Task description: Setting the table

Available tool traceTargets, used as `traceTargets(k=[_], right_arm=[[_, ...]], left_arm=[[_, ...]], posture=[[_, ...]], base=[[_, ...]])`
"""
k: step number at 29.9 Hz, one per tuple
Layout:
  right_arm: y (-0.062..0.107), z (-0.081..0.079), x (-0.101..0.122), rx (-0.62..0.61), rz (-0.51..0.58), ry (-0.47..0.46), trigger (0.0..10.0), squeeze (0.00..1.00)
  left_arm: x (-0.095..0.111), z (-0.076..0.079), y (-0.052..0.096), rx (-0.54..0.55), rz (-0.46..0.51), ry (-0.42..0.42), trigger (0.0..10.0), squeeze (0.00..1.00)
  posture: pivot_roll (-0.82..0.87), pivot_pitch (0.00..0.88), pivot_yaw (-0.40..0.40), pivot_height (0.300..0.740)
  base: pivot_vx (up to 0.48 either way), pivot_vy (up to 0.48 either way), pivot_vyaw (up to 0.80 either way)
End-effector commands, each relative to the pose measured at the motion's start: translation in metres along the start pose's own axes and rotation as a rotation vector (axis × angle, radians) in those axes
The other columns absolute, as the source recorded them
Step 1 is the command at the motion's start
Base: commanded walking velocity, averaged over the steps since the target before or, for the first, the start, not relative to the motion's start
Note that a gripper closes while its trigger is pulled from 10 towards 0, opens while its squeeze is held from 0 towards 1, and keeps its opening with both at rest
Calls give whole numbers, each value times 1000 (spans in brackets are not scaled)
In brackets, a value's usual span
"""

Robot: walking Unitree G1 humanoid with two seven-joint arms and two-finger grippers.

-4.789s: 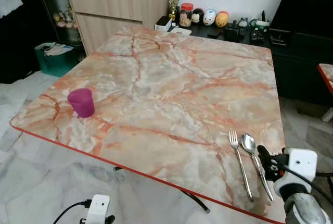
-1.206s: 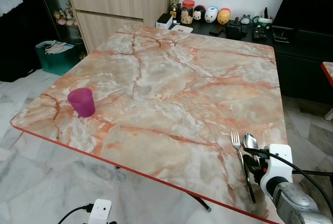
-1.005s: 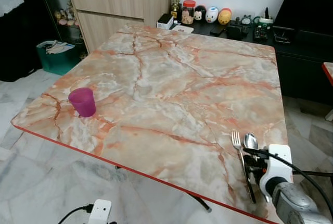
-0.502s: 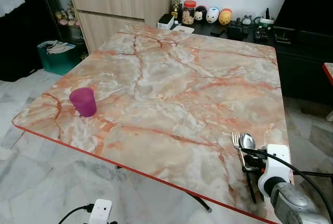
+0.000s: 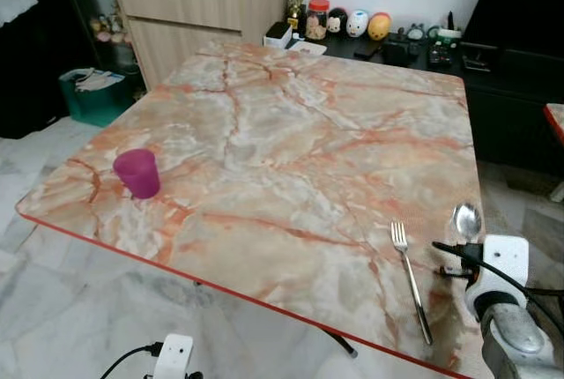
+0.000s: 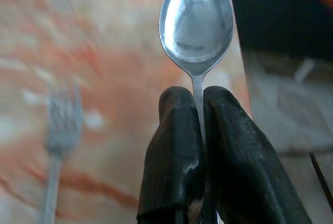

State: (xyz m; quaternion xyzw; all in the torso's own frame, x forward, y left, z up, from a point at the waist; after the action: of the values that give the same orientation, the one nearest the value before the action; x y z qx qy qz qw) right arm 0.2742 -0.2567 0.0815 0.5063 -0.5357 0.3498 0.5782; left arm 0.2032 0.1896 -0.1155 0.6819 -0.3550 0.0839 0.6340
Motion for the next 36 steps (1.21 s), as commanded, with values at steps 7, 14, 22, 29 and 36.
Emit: traceTargets(k=[7, 14, 22, 29, 36], right_arm=[[20, -20, 38, 70, 281, 56, 10000, 0], [18, -20, 41, 69, 315, 14, 10000, 0], [11, -22, 55, 66, 370, -6, 10000, 0], [1, -13, 67, 27, 398, -19, 10000, 0], [-4, -11, 73, 21, 416, -36, 10000, 0]], left_arm=[[-10, -1, 2, 1, -21, -21, 10000, 0], [-19, -7, 5, 25, -42, -2, 10000, 0], [-25, -13, 8, 44, -51, 17, 10000, 0], [-32, -16, 10, 73, -76, 38, 10000, 0], [-32, -20, 10, 91, -79, 53, 10000, 0]], posture=[[-9, 0, -12, 740], [-5, 0, -10, 740], [4, 0, -19, 740], [-3, 0, -22, 740], [1, 0, -29, 740]], base=[[0, 0, 0], [0, 0, 0], [0, 0, 0], [0, 0, 0], [0, 0, 0]])
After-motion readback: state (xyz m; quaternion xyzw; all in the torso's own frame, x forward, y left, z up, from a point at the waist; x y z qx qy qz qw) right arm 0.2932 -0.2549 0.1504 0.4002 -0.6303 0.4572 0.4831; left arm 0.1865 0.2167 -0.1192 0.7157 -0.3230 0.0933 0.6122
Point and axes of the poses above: a point about 5 cm out from each wrist's last joint towards the gripper, its own y axis pointing back from the gripper into the wrist, its own x axis along the axis of the wrist's last joint, z = x × y, the point moved 4 cm from there along -y, pointing out of the wrist towards the gripper, and after that the axes turned 15 degrees about -y, right-handed, at the moved point
